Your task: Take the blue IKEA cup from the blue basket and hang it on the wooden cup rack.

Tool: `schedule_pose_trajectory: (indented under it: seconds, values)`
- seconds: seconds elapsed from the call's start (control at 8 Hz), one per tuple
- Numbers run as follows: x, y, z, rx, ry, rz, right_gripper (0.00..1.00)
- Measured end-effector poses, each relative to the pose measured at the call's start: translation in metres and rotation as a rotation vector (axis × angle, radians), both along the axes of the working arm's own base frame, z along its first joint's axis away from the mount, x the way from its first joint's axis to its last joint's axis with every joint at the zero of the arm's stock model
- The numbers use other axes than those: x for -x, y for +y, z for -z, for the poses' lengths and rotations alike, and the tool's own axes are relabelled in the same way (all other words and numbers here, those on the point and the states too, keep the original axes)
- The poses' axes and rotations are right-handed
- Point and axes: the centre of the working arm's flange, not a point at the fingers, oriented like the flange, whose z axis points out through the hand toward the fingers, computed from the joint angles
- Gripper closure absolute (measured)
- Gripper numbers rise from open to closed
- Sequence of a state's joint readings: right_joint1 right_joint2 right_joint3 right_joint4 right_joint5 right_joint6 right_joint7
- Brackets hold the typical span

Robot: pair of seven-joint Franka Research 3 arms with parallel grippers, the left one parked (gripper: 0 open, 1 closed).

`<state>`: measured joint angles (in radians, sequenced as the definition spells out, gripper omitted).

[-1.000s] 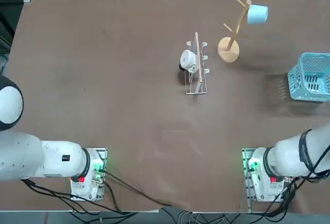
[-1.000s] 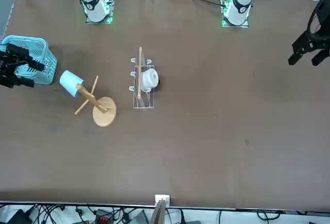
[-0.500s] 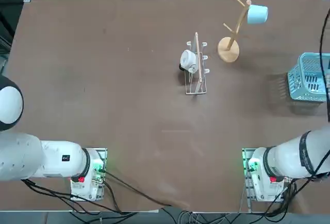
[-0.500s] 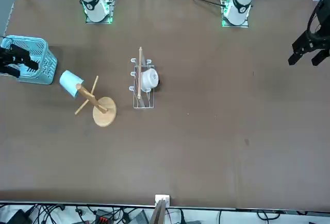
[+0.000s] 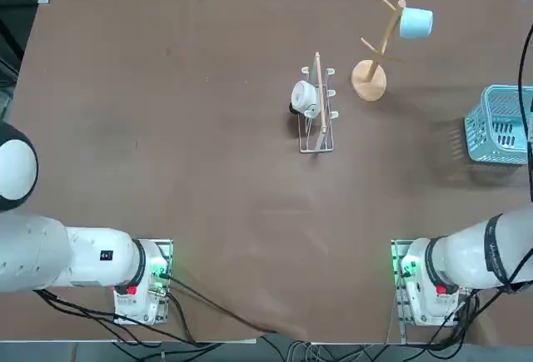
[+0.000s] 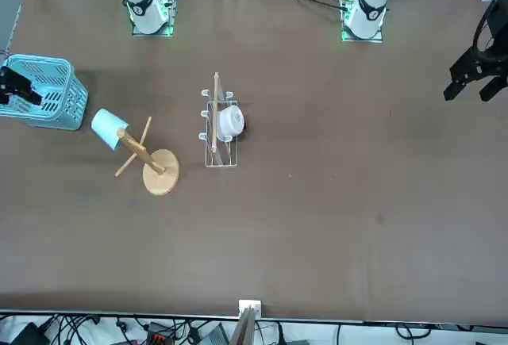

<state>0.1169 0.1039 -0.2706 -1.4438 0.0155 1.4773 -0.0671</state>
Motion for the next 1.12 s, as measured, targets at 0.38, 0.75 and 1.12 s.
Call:
schedule_pose_trajectory:
  seconds: [0.38, 0.75, 1.12]
  values:
    - [0.007, 0.028, -0.013, 0.027, 0.032, 0.045, 0.00]
    - [0.009, 0.017, -0.013, 0.025, 0.036, 0.063, 0.00]
    - [0.008, 0.025, -0.012, 0.025, 0.040, 0.054, 0.00]
